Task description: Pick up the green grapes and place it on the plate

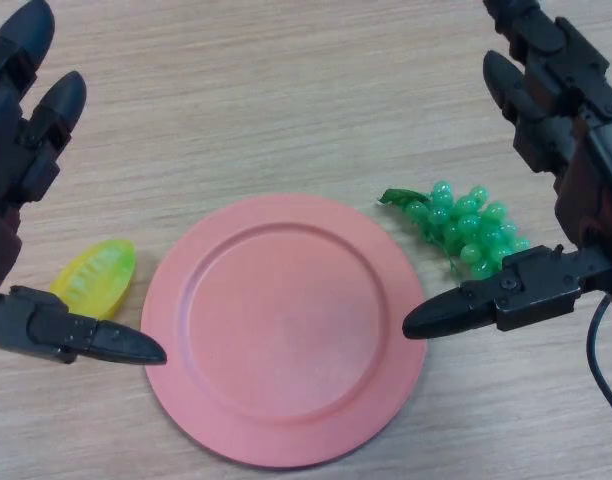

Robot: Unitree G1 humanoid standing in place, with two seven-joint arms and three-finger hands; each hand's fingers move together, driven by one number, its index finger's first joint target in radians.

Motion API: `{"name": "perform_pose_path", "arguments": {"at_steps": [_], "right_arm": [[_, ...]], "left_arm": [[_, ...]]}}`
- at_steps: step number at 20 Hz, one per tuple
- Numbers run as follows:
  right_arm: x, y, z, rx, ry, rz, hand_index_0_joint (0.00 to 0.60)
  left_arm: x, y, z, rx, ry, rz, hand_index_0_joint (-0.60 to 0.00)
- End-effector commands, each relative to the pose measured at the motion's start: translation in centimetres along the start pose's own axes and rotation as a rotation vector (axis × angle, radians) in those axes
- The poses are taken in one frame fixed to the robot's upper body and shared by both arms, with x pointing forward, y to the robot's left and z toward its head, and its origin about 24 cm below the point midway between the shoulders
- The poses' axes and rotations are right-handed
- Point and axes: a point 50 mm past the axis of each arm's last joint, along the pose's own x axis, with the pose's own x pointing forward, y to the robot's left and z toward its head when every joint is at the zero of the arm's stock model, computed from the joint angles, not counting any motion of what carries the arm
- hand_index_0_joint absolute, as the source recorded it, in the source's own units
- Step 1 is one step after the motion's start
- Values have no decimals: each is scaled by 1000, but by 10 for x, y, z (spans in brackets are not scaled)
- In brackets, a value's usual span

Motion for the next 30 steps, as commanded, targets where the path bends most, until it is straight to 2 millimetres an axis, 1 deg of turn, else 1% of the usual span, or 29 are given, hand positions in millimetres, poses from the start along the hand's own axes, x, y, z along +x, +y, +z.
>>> {"name": "perform_pose_path", "arguments": {"at_steps": [1, 4, 7, 9, 11, 15, 18, 19, 21, 22, 23, 24, 25, 26, 28, 29, 30], "right_arm": [[-3, -10, 28, -38, -226, -61, 0], [1, -11, 23, -49, -219, -64, 0], [5, -13, 19, -55, -217, -66, 0], [9, -15, 14, -61, -209, -70, 0], [18, -17, 3, -81, -199, -76, 0], [41, -26, -23, -86, -194, -72, 0], [57, -33, -51, -122, -172, -79, 0], [61, -36, -57, -145, -170, -90, 0], [70, -43, -74, -198, -157, -111, 0], [74, -48, -86, -224, -131, -118, 0], [77, -50, -93, -238, -109, -123, 0], [81, -56, -105, -269, -78, -131, 0], [82, -59, -111, -286, -59, -132, 0], [83, -62, -122, -309, -27, -135, 0], [85, -66, -135, -344, 0, -143, 0], [85, -66, -138, -356, 4, -149, 0], [85, -66, -141, -366, 8, -153, 100]], "left_arm": [[-1, 5, 26, 112, -197, 25, 0], [2, 10, 17, 123, -213, 64, 0], [2, 8, 14, 135, -218, 73, 0], [3, 8, 12, 144, -213, 83, 0], [3, 8, 10, 153, -198, 89, 0], [5, 9, 10, 185, -189, 118, 0], [3, 9, 10, 180, -193, 133, 0], [1, 10, 10, 176, -195, 136, 0], [-2, 13, 10, 171, -199, 146, 0], [-3, 15, 10, 171, -198, 154, 0], [-4, 16, 9, 174, -196, 159, 0], [-5, 18, 9, 180, -193, 168, 0], [-5, 18, 9, 181, -193, 174, 0], [-6, 20, 9, 186, -192, 185, 0], [-7, 21, 9, 188, -191, 191, 0], [-7, 22, 9, 189, -190, 193, 0], [-7, 22, 9, 189, -190, 195, 0]]}}
